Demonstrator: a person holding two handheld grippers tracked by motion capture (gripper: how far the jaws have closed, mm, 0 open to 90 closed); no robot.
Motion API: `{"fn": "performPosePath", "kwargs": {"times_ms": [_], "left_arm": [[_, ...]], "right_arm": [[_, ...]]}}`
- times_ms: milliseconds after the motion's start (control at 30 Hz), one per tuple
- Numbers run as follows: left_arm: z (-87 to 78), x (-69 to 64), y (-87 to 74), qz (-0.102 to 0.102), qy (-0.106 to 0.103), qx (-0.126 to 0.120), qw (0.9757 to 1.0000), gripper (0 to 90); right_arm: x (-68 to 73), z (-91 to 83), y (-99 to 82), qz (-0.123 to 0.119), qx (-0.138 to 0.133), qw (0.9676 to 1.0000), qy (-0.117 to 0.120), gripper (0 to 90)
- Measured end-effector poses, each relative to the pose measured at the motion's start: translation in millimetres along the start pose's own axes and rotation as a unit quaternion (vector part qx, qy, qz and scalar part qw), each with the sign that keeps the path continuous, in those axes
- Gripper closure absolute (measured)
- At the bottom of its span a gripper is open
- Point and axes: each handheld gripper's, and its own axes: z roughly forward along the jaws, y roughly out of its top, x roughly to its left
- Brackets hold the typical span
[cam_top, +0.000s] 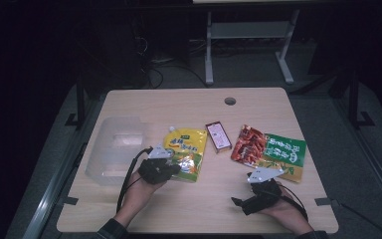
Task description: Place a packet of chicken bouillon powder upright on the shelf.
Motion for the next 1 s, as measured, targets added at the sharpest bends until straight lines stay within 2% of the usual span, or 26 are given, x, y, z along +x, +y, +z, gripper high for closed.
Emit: {"fn": "performPosePath", "kwargs": {"times_ms": [233,300,467,500,567,833,900,1000], "left_arm": [[15.8,4.4,15.5,-0.002,0.028,0.007,0.9996,89.6],[20.9,8.9,19.2,0.000,0.036,0.010,0.9993,89.6],[32.7,20.0,27.7,-0.012,0.060,0.009,0.9981,89.6],[32.7,20.0,27.7,-0.012,0.060,0.009,0.9981,89.6],[38.9,23.9,28.7,-0.008,0.073,0.011,0.9972,89.6],[46.9,30.4,23.4,-0.015,0.082,0.026,0.9962,89.6],[48.8,30.2,21.4,-0.022,0.082,0.030,0.9959,89.6],[47.8,29.0,21.4,-0.018,0.084,0.041,0.9955,89.8]], "right_arm": [[-0.6,-1.9,-0.1,-0.003,-0.002,1.0000,0.002,0.0],[-0.4,-1.7,0.1,-0.001,0.001,1.0000,0.002,0.0],[-0.5,-2.1,0.1,0.004,0.002,1.0000,0.005,0.0],[-0.6,-2.0,0.0,0.004,0.002,1.0000,0.005,0.0],[-0.6,-2.1,-0.2,0.005,0.002,1.0000,0.004,0.0],[-1.2,-2.4,-0.6,0.004,0.002,1.0000,0.004,0.0],[-1.3,-2.5,-0.6,0.004,0.001,1.0000,0.004,0.0],[-1.5,-2.7,-0.8,0.004,0.002,1.0000,0.003,0.0]]}}
